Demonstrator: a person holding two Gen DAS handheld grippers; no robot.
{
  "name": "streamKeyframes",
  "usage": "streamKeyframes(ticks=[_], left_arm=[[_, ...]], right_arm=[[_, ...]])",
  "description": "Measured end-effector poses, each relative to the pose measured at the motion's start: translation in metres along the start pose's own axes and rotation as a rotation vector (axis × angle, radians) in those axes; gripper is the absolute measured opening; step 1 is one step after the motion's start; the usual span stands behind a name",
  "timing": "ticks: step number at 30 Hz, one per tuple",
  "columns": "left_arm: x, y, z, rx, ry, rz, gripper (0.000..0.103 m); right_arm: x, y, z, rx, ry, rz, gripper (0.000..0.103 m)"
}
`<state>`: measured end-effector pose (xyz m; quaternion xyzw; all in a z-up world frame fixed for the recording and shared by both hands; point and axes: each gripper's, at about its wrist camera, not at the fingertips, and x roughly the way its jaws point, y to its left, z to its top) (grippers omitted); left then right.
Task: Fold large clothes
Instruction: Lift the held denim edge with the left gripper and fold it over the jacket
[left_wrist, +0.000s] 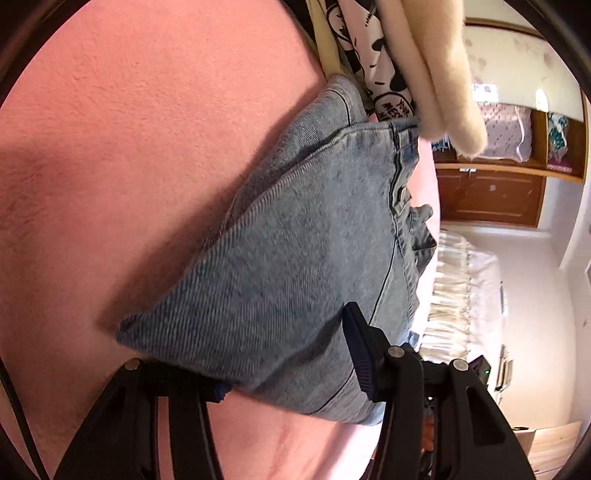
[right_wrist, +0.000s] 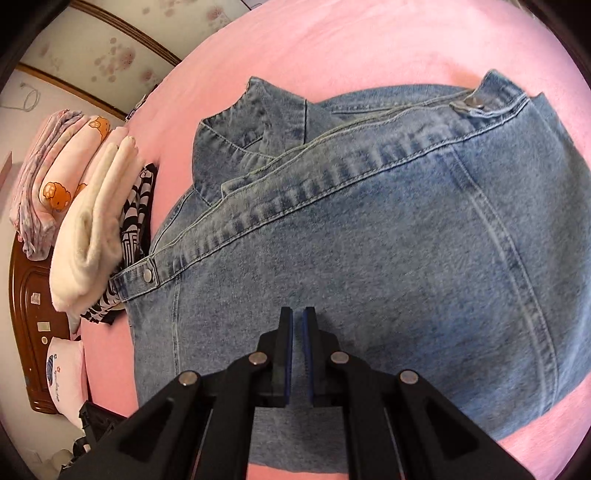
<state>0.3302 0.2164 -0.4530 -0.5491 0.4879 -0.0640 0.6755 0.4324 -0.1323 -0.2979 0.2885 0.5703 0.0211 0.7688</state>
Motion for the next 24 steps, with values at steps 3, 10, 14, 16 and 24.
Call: streamKeyframes(ticks=[3, 10, 14, 16, 24], left_arm=[[0.006, -0.001, 0.005, -0.018, -0.013, -0.013, 0.049], [0.016, -0.003, 0.010, -0.087, -0.050, 0.019, 0.040], [0.016, -0.009, 0.008, -0.104, -0.060, 0.050, 0.032], [0.015, -0.009, 0.006, -0.124, -0.068, 0.042, 0.029], [0.022, -0.017, 0.003, -0.154, -0.071, 0.060, 0.029]], right_arm=[[0.005, 0.003, -0.002, -0.014, 0.013, -0.008, 0.005], [0.014, 0.012, 0.000, -0.017, 0.027, -0.060, 0.005], [0.020, 0.019, 0.003, -0.036, 0.040, -0.124, 0.002], [0.022, 0.021, 0.002, -0.051, 0.037, -0.142, 0.000], [0.028, 0.038, -0.004, -0.110, 0.071, -0.223, 0.000]])
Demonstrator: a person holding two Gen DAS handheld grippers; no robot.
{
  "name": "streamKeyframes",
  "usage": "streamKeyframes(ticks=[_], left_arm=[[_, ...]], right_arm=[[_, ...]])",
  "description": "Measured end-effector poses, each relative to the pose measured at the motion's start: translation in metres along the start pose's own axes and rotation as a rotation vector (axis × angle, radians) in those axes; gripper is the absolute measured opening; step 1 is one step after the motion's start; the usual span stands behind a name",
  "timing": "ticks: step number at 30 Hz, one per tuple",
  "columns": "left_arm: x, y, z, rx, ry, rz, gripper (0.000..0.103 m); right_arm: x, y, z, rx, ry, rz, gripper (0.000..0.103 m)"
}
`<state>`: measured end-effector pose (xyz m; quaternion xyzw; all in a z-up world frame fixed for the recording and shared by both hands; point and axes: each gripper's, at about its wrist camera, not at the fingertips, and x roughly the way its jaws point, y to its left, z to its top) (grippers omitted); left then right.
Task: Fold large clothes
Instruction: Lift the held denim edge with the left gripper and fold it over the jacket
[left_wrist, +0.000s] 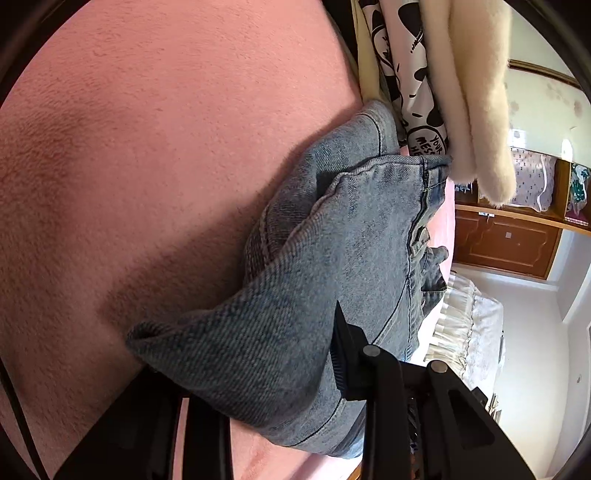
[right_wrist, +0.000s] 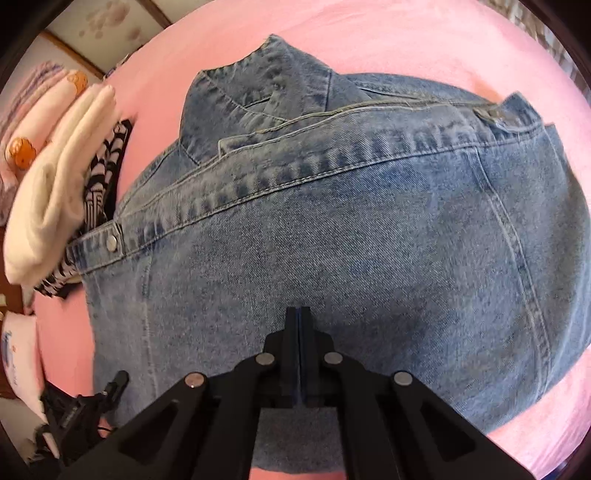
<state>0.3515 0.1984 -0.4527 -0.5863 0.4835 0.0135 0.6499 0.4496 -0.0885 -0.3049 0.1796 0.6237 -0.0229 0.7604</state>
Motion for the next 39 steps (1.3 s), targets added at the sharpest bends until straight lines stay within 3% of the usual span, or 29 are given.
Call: streamKeyframes(ticks=[3, 5, 6, 9, 15, 20, 22, 26, 31, 39], left_arm=[[-0.004, -0.004, -0.001, 0.023, 0.008, 0.019, 0.026], [-0.008, -0.007, -0.002, 0.040, 0.005, 0.029, 0.020], [-0.010, -0.010, -0.004, 0.054, 0.000, 0.023, 0.013], [-0.013, -0.020, -0.009, 0.096, -0.031, 0.029, 0.011], [-0.019, -0.028, -0.016, 0.097, -0.077, -0.014, 0.009], [-0.030, -0.059, -0.030, 0.236, -0.121, -0.014, 0.008], [-0.035, -0.070, -0.037, 0.272, -0.132, -0.036, 0.007], [-0.046, -0.096, -0.055, 0.279, -0.150, -0.157, 0.007], [-0.049, -0.143, -0.088, 0.438, -0.198, -0.178, 0.007], [-0.030, -0.214, -0.169, 0.707, -0.209, -0.139, 0.007]], right_arm=[[0.012, -0.003, 0.002, 0.026, 0.026, -0.011, 0.000], [0.020, -0.005, 0.007, 0.046, 0.041, -0.021, 0.000], [0.022, -0.004, 0.008, 0.039, 0.041, -0.034, 0.000], [0.026, 0.002, 0.010, 0.023, 0.038, -0.079, 0.000], [0.029, -0.001, 0.010, 0.038, 0.019, -0.054, 0.000], [0.026, 0.002, 0.004, -0.028, 0.015, -0.049, 0.000], [0.026, 0.003, 0.003, -0.033, 0.011, -0.032, 0.000], [0.020, -0.006, 0.002, -0.045, -0.003, -0.004, 0.000], [0.016, -0.012, 0.004, -0.091, 0.011, 0.038, 0.000], [0.013, -0.059, 0.008, -0.052, 0.076, 0.254, 0.000]])
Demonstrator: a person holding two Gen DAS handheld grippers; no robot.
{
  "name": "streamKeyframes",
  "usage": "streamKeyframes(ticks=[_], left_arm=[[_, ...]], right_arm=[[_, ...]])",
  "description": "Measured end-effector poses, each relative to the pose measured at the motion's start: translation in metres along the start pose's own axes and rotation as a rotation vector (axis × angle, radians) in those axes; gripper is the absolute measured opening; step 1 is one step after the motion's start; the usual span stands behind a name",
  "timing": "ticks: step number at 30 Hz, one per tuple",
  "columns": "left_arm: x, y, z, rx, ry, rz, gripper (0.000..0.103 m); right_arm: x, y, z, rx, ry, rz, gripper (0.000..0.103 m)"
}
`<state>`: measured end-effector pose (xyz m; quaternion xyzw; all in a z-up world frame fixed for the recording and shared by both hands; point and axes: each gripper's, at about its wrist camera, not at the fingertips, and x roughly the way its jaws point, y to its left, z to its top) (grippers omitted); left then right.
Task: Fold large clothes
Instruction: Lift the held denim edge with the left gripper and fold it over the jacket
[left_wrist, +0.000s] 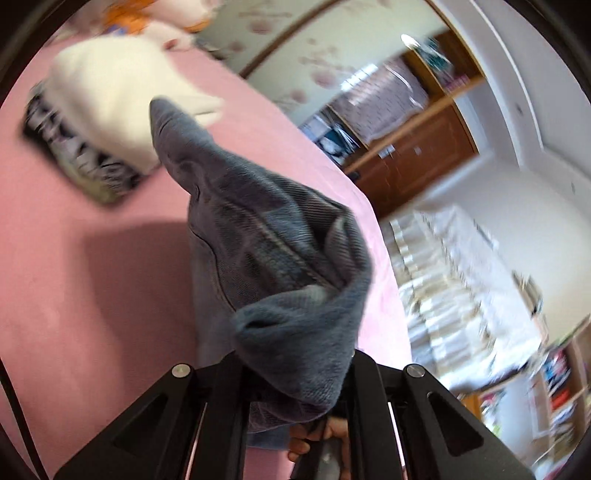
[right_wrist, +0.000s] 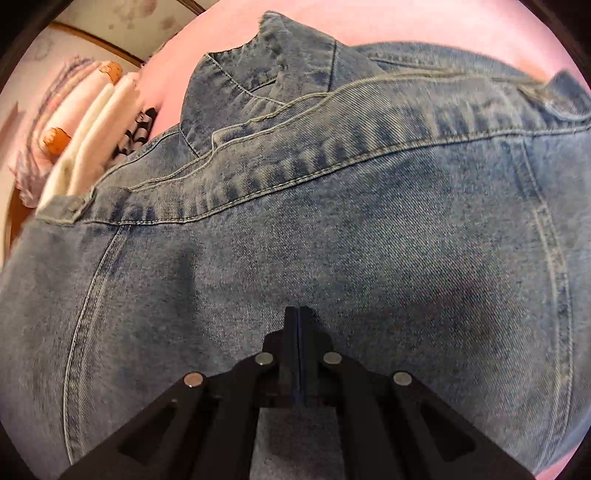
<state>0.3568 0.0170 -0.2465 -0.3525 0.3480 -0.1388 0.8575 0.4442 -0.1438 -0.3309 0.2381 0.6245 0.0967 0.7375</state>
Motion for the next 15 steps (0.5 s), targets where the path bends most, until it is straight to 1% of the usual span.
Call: streamKeyframes(ticks=[5, 7, 10, 13, 15], left_arm=[[0.029, -0.066, -0.024, 0.130, 0.065, -0.015, 0.007], [0.044, -0.090, -0.036, 0.187, 0.093, -0.013, 0.008], [0.060, -0.112, -0.053, 0.241, 0.122, -0.011, 0.008], [0.084, -0.135, -0.069, 0.275, 0.180, -0.010, 0.009], [0.092, -0.148, -0.077, 0.311, 0.205, 0.005, 0.009]], right_arm=[[-0.006, -0.033, 0.005, 0.091, 0.070, 0.169, 0.000], [-0.007, -0.039, 0.007, 0.079, 0.092, 0.196, 0.000], [-0.010, -0.050, 0.010, 0.037, 0.120, 0.242, 0.000], [-0.010, -0.073, 0.011, 0.066, 0.149, 0.319, 0.000], [-0.010, -0.089, 0.009, 0.106, 0.170, 0.370, 0.000]])
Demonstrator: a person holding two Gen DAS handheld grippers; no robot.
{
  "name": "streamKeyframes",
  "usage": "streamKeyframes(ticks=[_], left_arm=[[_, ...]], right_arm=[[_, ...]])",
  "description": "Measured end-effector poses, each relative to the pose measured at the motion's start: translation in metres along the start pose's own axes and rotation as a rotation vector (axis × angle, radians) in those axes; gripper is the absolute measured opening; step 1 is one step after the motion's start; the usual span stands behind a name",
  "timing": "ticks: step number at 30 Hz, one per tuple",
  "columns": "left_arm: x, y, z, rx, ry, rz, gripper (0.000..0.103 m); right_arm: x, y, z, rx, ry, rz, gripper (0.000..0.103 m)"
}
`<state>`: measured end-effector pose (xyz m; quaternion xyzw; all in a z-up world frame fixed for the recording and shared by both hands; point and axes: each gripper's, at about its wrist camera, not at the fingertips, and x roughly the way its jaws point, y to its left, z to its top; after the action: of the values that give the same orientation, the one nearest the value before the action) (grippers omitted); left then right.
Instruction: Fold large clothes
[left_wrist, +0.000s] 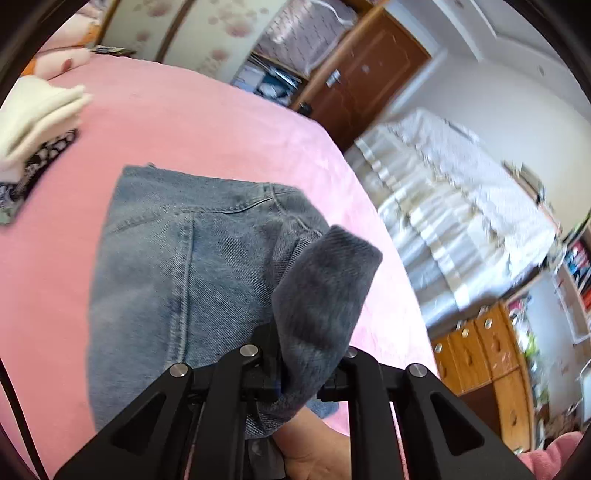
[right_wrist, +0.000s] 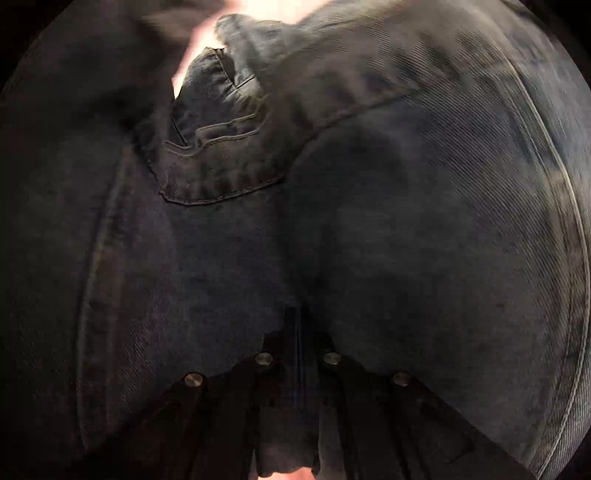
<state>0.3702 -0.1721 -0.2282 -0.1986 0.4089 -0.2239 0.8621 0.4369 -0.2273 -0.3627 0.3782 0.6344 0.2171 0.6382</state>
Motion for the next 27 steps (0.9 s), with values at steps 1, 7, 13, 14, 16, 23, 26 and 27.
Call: streamKeyframes(ticks=[1, 7, 13, 14, 16, 23, 26, 27], left_arm=[[0.003, -0.006, -0.002, 0.022, 0.004, 0.008, 0.009], [0.016, -0.018, -0.009, 0.075, 0.047, -0.007, 0.010], [0.019, -0.051, -0.011, 0.096, 0.055, -0.014, 0.010], [0.018, -0.049, -0.011, 0.097, 0.057, -0.016, 0.010], [0.020, -0.053, -0.010, 0.101, 0.061, 0.010, 0.010], [0.048, -0.042, -0.038, 0.055, 0.177, 0.113, 0.010], [0.056, -0.047, -0.056, 0.084, 0.179, 0.154, 0.011], [0.059, -0.049, -0.061, 0.090, 0.180, 0.170, 0.011]], right_arm=[[-0.003, -0.007, -0.001, 0.020, 0.015, 0.031, 0.000], [-0.032, -0.039, -0.007, 0.063, 0.063, 0.111, 0.000], [-0.077, -0.075, -0.013, 0.092, 0.104, 0.115, 0.000], [-0.086, -0.081, -0.014, 0.102, 0.103, 0.113, 0.000], [-0.103, -0.092, -0.017, 0.128, 0.094, 0.120, 0.000], [-0.214, -0.140, -0.033, 0.147, -0.059, 0.030, 0.000], [-0.252, -0.152, -0.032, 0.142, -0.110, -0.033, 0.000], [-0.259, -0.153, -0.033, 0.141, -0.123, -0.051, 0.000]])
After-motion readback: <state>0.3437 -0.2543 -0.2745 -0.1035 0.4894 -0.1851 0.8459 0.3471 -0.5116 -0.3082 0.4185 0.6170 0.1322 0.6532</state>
